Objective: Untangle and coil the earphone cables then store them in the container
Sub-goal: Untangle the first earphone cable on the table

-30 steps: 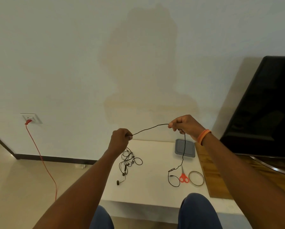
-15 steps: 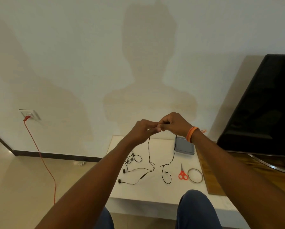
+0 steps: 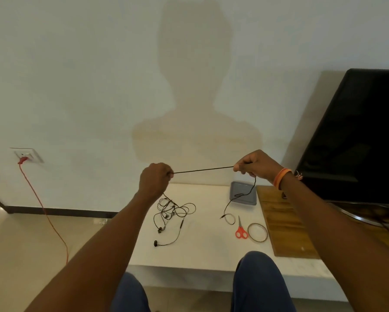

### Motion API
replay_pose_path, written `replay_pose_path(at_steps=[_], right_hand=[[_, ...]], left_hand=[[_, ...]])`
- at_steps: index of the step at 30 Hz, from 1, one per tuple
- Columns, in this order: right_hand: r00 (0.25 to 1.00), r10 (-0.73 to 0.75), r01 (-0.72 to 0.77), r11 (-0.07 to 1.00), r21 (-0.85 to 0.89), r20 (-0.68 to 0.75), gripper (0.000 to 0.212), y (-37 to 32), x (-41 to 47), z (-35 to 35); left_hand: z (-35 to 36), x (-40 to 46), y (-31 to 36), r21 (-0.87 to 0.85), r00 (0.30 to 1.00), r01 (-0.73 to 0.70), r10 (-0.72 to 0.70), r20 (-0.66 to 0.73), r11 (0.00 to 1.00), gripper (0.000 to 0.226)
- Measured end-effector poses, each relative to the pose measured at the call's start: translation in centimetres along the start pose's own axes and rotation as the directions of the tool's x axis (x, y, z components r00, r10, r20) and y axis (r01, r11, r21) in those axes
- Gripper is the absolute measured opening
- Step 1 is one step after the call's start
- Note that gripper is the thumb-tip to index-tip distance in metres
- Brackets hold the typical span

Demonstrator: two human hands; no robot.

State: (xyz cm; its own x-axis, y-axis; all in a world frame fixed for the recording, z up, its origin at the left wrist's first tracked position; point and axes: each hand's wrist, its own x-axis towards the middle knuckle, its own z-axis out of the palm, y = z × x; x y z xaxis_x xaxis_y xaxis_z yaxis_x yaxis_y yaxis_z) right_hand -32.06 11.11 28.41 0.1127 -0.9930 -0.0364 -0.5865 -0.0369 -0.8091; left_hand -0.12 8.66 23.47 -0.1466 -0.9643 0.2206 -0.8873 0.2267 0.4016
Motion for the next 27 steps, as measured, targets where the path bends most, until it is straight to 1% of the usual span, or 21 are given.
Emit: replay_pose_path(at_steps=[2,3,5,7,8,10,11,12,13,14,16,17,18,20,22,24,26,27], right_hand=[[1.000,0.018,-0.018,1.000,0.013,-0.006,0.014,0.4,-0.1,0.0],[1.000,0.023,-0.023,0.999,0.031,-0.010,0.014,0.5,-0.1,0.2],[0.999,0.031,-0.030,0.997,0.076,-0.022,0.013,0.4,0.1,0.6],[0.999,0.027,-0.025,0.996,0.088,-0.020,0.012,0.1,0.3,1.2],[1.000,0.016,-0.015,0.998,0.068,-0.010,0.013,-0.2,0.4,1.5],[1.000,-0.015,0.015,1.000,0.000,0.017,0.013,-0.9,0.7,2.1],[0.999,-0.032,0.033,0.999,-0.030,0.032,0.013,-1.2,0.8,2.4],[0.998,-0.050,0.052,0.997,-0.055,0.049,0.014,-1.6,1.0,2.7],[0.996,-0.069,0.074,0.994,-0.079,0.065,0.015,-2.0,1.1,2.9],[0.993,-0.088,0.096,0.990,-0.102,0.077,0.017,-2.3,1.3,3.2],[0.990,-0.116,0.126,0.982,-0.140,0.074,0.020,-2.8,1.4,3.5],[0.990,-0.124,0.133,0.980,-0.150,0.064,0.020,-2.9,1.5,3.5],[0.990,-0.128,0.135,0.980,-0.143,0.056,0.018,-2.9,1.4,3.3],[0.991,-0.125,0.129,0.988,-0.089,0.050,0.014,-2.8,1.2,3.0],[0.991,-0.119,0.122,0.991,-0.052,0.057,0.013,-2.8,0.9,2.9],[0.991,-0.110,0.113,0.993,-0.036,0.075,0.014,-2.8,0.8,3.1],[0.993,-0.092,0.094,0.995,-0.014,0.070,0.015,-2.3,0.5,3.1],[0.995,-0.078,0.078,0.997,0.012,0.061,0.016,-1.9,0.4,2.9]], left_hand=[[0.6,-0.7,-0.4,0.033,0.999,0.035,-0.034,-0.031,0.999,0.019],[1.1,-0.9,-0.5,0.028,0.998,0.063,-0.062,-0.021,0.998,0.019],[1.8,-1.0,-0.1,-0.046,0.992,0.117,-0.114,0.052,0.992,0.016],[2.4,-0.9,0.5,-0.179,0.981,0.133,-0.104,0.163,0.975,0.009],[2.6,-0.7,0.9,-0.241,0.974,0.135,-0.085,0.209,0.961,0.024],[2.5,-0.3,2.4,-0.342,0.962,0.102,-0.006,0.273,0.934,0.064],[2.4,0.0,3.4,-0.359,0.962,0.048,0.054,0.267,0.932,0.076],[2.3,0.4,4.5,-0.347,0.963,-0.031,0.121,0.241,0.937,0.079],[2.1,0.8,5.7,-0.315,0.961,-0.110,0.182,0.208,0.943,0.076],[1.7,1.1,6.9,-0.264,0.956,-0.187,0.236,0.172,0.946,0.067],[0.8,1.7,8.7,-0.165,0.944,-0.285,0.306,0.121,0.944,0.040],[0.5,1.9,9.1,-0.170,0.941,-0.294,0.316,0.118,0.940,0.029],[0.2,2.0,9.2,-0.220,0.942,-0.275,0.308,0.132,0.936,0.022],[0.1,2.2,8.8,-0.346,0.941,-0.210,0.285,0.182,0.914,0.015],[-0.1,2.0,8.6,-0.378,0.943,-0.195,0.279,0.183,0.905,0.011],[-0.5,1.7,8.7,-0.280,0.954,-0.223,0.269,0.136,0.934,0.011],[-0.9,1.9,8.2,-0.080,0.965,-0.252,0.257,0.053,0.964,0.012],[-1.2,2.0,7.5,-0.014,0.975,-0.223,0.223,0.018,0.975,0.013]])
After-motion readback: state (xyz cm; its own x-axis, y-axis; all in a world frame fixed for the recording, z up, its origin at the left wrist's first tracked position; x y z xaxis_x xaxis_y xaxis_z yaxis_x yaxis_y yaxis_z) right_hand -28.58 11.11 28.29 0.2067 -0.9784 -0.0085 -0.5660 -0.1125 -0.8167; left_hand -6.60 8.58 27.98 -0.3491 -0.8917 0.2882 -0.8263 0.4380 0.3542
